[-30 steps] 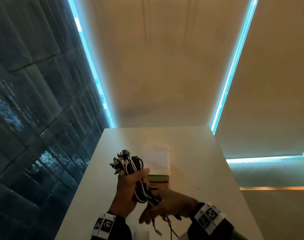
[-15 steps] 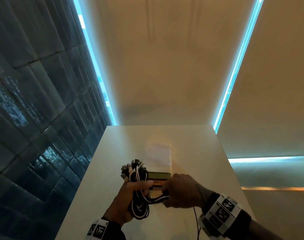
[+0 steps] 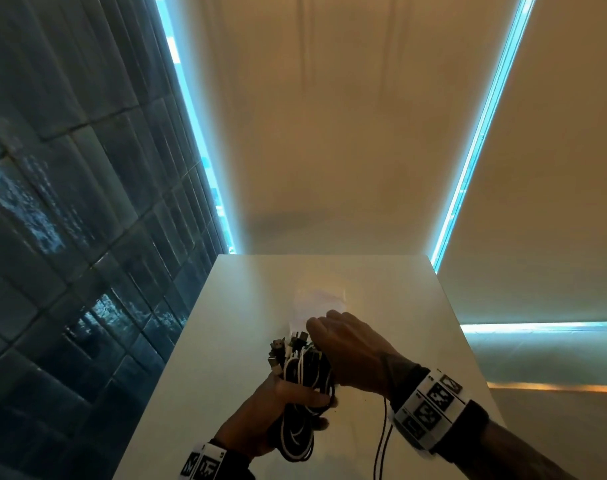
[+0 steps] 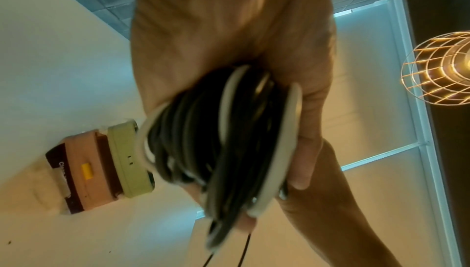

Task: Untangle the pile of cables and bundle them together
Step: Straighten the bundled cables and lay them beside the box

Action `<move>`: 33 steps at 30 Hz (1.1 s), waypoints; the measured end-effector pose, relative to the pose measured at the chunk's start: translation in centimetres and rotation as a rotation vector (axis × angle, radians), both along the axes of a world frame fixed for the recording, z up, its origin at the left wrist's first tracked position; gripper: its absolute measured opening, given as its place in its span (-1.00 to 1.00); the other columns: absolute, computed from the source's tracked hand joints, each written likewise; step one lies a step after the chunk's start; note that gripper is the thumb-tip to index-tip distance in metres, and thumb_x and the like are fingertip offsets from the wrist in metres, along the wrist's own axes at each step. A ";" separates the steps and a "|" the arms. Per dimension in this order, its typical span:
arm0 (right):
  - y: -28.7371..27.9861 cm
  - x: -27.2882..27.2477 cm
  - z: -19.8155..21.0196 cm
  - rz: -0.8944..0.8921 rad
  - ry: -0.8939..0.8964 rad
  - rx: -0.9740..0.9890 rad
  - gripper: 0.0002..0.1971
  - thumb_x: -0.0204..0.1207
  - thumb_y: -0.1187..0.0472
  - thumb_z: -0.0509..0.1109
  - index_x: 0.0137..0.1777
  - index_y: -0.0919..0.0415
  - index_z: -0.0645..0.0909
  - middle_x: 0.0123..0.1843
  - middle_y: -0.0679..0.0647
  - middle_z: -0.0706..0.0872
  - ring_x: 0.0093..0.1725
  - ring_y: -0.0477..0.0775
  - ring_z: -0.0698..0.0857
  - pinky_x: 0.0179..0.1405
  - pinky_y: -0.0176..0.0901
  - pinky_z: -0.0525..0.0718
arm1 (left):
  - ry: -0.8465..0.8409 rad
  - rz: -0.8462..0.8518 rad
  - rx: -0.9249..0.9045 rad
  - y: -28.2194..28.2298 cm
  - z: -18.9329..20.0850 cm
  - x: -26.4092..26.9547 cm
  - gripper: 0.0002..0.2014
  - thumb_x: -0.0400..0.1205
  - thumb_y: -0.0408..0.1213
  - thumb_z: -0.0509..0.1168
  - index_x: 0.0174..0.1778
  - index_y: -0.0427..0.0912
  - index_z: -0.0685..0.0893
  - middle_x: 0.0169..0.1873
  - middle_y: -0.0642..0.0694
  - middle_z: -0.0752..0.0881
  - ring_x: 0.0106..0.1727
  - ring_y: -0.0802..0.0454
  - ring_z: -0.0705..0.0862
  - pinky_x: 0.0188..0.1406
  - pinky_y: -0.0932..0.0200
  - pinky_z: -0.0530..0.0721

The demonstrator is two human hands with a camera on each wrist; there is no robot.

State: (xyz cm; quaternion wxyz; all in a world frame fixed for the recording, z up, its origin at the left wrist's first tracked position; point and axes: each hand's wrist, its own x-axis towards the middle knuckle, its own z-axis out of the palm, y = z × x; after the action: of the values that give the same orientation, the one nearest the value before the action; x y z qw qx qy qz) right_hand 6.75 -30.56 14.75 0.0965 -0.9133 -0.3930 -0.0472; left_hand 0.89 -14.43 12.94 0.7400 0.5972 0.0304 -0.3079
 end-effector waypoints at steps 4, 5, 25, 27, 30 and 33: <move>-0.1 0.5 -0.1 0.031 -0.014 0.031 -0.77 0.63 0.26 0.30 0.22 0.24 0.39 -0.03 0.14 0.64 -0.13 0.06 0.52 -0.17 -0.14 0.47 | -0.019 -0.003 -0.005 -0.2 -0.5 -0.2 -0.50 0.34 -0.44 0.46 0.24 -0.28 0.68 0.08 -0.36 0.78 -0.11 -0.18 0.77 -0.24 0.06 0.67; -0.2 0.6 0.0 0.050 -0.010 0.046 -0.71 0.61 0.28 0.34 0.28 0.27 0.40 -0.01 0.17 0.65 -0.10 0.09 0.56 -0.13 -0.14 0.53 | -0.025 0.012 -0.015 -0.3 -0.6 -0.2 -0.51 0.33 -0.44 0.46 0.22 -0.31 0.69 0.05 -0.36 0.78 -0.16 -0.15 0.76 -0.27 0.08 0.66; -4.3 2.7 -3.3 -0.230 0.220 0.667 -0.59 0.46 0.16 0.45 0.22 -0.14 0.38 -0.22 -0.06 0.65 -0.28 -0.06 0.66 -0.28 -0.03 0.76 | -0.122 -0.041 -0.056 -0.8 1.8 -0.7 -0.84 0.12 -0.47 0.45 -0.47 -0.20 0.65 -0.50 -0.17 0.53 -0.44 -0.06 0.46 -0.43 0.17 0.48; -6.6 3.8 -5.8 -0.484 0.187 0.737 -0.83 0.47 0.02 0.47 -0.03 -0.06 0.54 -0.42 0.02 0.64 -0.48 -0.07 0.57 -0.39 0.11 0.71 | -0.133 -0.016 -0.019 0.1 1.8 -0.4 -0.79 0.08 -0.45 0.47 -0.45 -0.28 0.59 -0.48 -0.20 0.51 -0.43 -0.08 0.44 -0.42 0.17 0.46; -10.3 4.6 -8.4 -0.652 0.510 0.367 -0.78 0.42 -0.01 0.56 -0.05 0.02 0.64 -0.23 -0.01 0.72 -0.29 -0.10 0.64 -0.08 0.16 0.75 | -0.136 0.044 0.015 1.6 1.2 0.3 -0.72 0.08 -0.48 0.46 -0.35 -0.34 0.56 -0.46 -0.22 0.47 -0.42 -0.09 0.42 -0.39 0.11 0.43; -11.8 4.3 -7.8 -0.646 0.820 -0.213 0.12 0.07 -0.31 0.65 0.59 0.15 0.29 0.53 0.12 0.47 0.48 0.12 0.47 0.51 0.06 0.46 | -0.144 0.042 0.052 2.7 0.7 1.0 -0.71 0.13 -0.53 0.41 -0.26 -0.34 0.55 -0.43 -0.21 0.45 -0.37 -0.05 0.46 -0.34 0.10 0.49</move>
State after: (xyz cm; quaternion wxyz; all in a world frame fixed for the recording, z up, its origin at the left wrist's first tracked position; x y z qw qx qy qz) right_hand 11.06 -42.33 6.99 0.1294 -0.9360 -0.0243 0.3266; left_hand 1.90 -11.70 13.60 0.7308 0.6361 -0.0025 -0.2477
